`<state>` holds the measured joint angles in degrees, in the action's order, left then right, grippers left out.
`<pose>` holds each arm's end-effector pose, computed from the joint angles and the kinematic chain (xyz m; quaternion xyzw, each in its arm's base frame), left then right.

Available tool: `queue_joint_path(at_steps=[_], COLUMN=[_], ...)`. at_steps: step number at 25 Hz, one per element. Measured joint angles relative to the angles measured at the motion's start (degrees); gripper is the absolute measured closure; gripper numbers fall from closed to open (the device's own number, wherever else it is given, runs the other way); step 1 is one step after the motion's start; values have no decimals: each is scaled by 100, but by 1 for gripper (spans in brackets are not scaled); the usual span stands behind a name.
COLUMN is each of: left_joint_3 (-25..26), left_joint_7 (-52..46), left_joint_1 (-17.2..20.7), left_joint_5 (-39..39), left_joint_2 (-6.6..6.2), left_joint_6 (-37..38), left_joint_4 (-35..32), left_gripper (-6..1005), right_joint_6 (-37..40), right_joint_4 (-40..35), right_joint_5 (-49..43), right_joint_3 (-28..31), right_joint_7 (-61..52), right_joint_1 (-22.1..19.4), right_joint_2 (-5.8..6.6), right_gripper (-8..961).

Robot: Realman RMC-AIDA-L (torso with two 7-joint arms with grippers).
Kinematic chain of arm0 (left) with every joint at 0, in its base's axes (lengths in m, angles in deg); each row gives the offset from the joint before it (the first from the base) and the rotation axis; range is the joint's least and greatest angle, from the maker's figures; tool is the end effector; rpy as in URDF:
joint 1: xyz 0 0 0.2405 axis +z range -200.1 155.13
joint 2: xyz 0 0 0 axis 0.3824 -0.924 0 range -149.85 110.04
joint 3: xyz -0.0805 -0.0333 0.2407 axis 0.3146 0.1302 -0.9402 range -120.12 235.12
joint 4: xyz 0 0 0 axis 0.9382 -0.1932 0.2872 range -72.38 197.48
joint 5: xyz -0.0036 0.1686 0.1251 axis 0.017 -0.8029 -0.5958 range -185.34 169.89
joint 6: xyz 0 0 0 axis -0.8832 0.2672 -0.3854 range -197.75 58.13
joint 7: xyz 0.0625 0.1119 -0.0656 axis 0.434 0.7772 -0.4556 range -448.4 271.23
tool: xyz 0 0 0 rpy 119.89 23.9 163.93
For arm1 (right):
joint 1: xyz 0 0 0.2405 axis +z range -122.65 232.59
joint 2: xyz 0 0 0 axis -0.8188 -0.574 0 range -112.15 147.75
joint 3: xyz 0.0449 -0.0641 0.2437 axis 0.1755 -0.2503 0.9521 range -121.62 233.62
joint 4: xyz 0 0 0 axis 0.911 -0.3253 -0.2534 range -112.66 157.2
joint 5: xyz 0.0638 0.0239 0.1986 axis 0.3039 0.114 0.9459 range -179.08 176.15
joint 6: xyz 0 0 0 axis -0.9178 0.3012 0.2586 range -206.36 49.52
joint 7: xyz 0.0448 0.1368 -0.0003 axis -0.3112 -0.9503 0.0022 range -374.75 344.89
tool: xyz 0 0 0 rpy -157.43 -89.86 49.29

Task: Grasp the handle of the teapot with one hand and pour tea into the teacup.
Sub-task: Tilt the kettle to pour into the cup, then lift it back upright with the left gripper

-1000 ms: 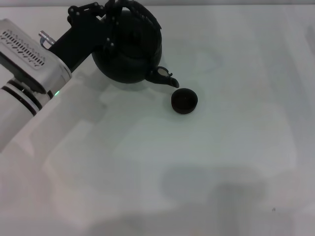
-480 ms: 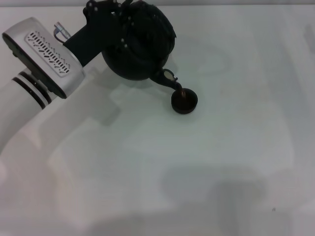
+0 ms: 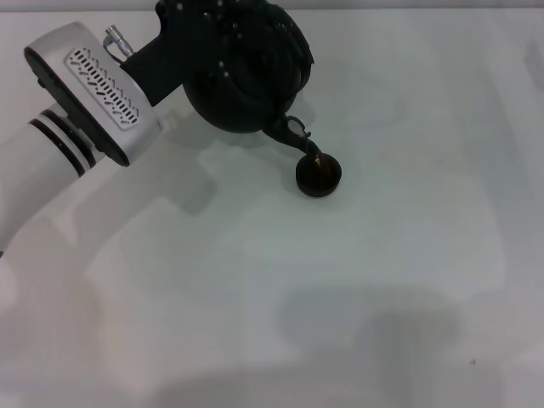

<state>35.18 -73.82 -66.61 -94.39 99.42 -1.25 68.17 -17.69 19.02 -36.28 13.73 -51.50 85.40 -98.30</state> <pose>-0.2191 0.3755 -0.0720 -0.8455 0.1486 -0.2076 0.4690 0.3581 0.3645 0.0430 -0.6037 0.3710 0.3766 0.5968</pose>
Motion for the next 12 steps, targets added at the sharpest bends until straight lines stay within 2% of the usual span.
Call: queue_joint_path(at_steps=[12], left_joint_3=[8], left_joint_7=[10], left_joint_1=[-7], left_joint_5=[-42], left_joint_2=[14], left_joint_6=[-38], left_joint_4=[25], left_gripper=[897], right_joint_6=[-10], right_joint_4=[0], right_joint_5=[3], right_joint_3=[0], right_joint_7=[0], right_joint_1=[-2], right_joint_2=[0], right_gripper=[124])
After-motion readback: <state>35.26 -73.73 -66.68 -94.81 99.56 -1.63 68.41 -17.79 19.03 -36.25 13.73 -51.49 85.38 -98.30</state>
